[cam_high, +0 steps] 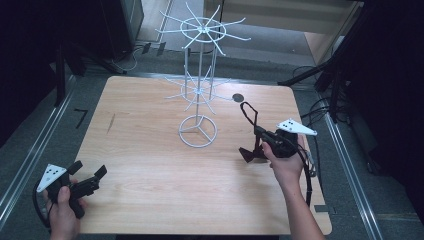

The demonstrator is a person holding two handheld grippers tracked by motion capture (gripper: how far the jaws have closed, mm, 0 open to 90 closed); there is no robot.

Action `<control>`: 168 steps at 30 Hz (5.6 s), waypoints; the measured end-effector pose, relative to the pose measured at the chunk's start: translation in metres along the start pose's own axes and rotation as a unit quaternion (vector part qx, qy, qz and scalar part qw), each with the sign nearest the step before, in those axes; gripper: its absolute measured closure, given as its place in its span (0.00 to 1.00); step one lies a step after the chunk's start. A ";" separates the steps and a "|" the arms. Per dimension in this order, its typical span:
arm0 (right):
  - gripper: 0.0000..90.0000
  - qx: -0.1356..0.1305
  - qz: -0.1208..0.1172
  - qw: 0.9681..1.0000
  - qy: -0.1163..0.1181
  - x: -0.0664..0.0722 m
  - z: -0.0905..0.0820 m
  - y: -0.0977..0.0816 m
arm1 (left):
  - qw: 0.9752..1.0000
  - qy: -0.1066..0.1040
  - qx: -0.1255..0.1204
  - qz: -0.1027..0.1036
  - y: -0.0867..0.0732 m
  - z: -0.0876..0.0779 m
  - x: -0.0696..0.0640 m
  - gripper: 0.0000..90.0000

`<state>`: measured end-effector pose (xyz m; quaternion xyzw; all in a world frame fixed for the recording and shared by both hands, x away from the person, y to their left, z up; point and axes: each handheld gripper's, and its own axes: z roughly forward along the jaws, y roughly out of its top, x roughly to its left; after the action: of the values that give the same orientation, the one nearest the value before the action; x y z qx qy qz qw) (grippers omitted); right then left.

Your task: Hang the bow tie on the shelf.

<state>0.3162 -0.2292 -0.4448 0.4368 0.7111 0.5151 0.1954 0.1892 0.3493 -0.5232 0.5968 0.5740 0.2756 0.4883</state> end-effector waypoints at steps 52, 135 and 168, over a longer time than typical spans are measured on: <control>1.00 -0.067 0.010 0.997 0.028 0.040 0.036 0.035 | 1.000 -0.003 -0.001 0.006 0.000 -0.001 -0.001 0.05; 0.54 -0.019 -0.052 0.998 -0.006 0.056 0.080 0.009 | 1.000 -0.005 -0.001 0.011 0.000 0.000 -0.001 0.05; 0.04 -0.010 -0.017 0.999 -0.049 0.026 0.030 -0.008 | 1.000 -0.002 0.000 0.011 0.000 0.000 -0.002 0.06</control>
<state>0.3208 -0.1921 -0.4594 0.4477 0.7025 0.4969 0.2431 0.1884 0.3479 -0.5230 0.6039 0.5663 0.2799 0.4861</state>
